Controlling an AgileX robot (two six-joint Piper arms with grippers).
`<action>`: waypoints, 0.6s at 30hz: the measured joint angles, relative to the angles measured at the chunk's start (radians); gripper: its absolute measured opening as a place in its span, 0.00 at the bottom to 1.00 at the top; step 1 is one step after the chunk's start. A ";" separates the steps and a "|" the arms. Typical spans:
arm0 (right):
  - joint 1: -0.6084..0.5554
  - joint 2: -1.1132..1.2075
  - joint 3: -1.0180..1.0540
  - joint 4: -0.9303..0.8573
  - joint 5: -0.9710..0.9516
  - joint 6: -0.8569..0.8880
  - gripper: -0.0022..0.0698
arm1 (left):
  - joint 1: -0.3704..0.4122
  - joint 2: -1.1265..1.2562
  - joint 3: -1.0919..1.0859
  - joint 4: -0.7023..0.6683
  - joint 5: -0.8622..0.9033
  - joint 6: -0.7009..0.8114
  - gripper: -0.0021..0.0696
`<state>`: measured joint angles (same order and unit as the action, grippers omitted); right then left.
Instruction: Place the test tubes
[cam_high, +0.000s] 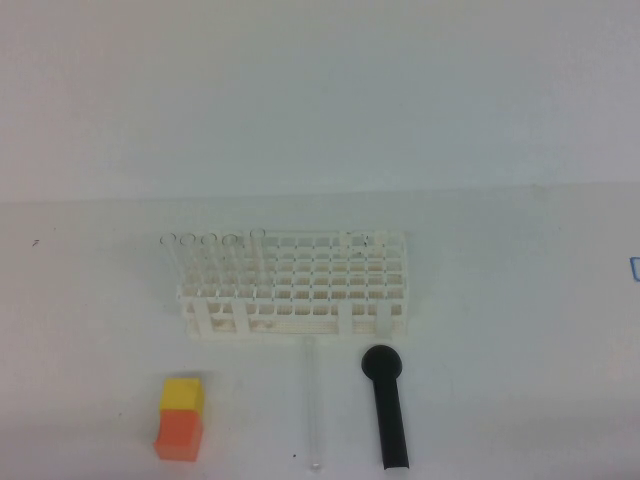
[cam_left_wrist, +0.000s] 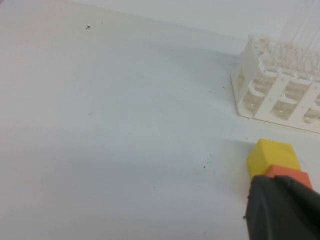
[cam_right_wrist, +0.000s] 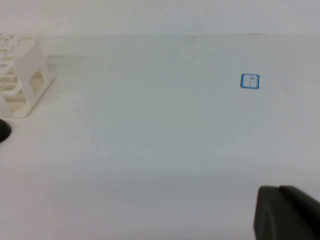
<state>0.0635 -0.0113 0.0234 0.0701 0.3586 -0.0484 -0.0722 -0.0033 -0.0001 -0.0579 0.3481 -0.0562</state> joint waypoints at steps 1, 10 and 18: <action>0.000 0.000 0.000 0.000 0.000 0.000 0.03 | 0.000 0.000 0.000 0.002 -0.005 0.000 0.03; 0.000 0.000 0.006 -0.006 -0.146 0.000 0.03 | 0.000 0.002 0.000 0.006 -0.288 0.000 0.03; 0.000 0.000 0.006 -0.006 -0.436 0.000 0.03 | 0.000 0.003 0.000 0.006 -0.448 0.000 0.03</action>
<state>0.0635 -0.0113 0.0296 0.0641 -0.0775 -0.0484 -0.0722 0.0000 -0.0001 -0.0515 -0.1001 -0.0562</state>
